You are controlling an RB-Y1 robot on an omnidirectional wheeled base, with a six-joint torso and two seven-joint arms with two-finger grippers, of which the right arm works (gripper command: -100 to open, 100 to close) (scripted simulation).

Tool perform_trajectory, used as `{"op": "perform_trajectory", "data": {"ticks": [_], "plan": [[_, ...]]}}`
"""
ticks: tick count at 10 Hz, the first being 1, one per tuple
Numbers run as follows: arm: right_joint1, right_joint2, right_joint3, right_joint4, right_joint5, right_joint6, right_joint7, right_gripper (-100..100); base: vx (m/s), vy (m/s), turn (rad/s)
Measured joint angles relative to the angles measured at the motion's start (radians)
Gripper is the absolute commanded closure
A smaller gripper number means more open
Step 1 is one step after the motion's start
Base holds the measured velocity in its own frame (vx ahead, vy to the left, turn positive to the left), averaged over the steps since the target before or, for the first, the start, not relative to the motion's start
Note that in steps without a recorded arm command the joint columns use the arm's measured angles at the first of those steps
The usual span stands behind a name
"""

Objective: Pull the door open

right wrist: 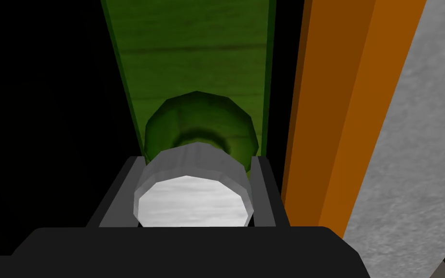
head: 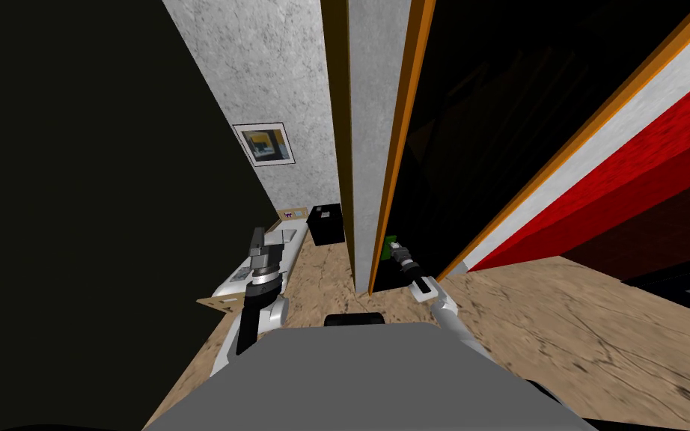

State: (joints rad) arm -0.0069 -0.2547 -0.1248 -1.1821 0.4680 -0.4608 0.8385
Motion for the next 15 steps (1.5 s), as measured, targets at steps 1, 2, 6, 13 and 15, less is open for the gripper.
{"op": "perform_trajectory", "data": {"ticks": [1,2,6,13,15], "plan": [[0.003,0.004,0.001,-0.006,-0.025,0.016,-0.004,100,-0.033,0.009,-0.016],[0.002,0.006,0.003,-0.008,-0.053,0.035,-0.009,100,-0.032,0.014,-0.006],[-0.003,0.013,0.006,-0.003,-0.164,0.100,-0.032,100,-0.027,0.008,-0.011],[0.005,0.019,0.011,-0.021,-0.349,0.210,-0.066,100,-0.024,-0.001,-0.012],[-0.003,0.021,0.010,-0.007,-0.393,0.224,-0.072,100,-0.020,-0.002,-0.016]]}}
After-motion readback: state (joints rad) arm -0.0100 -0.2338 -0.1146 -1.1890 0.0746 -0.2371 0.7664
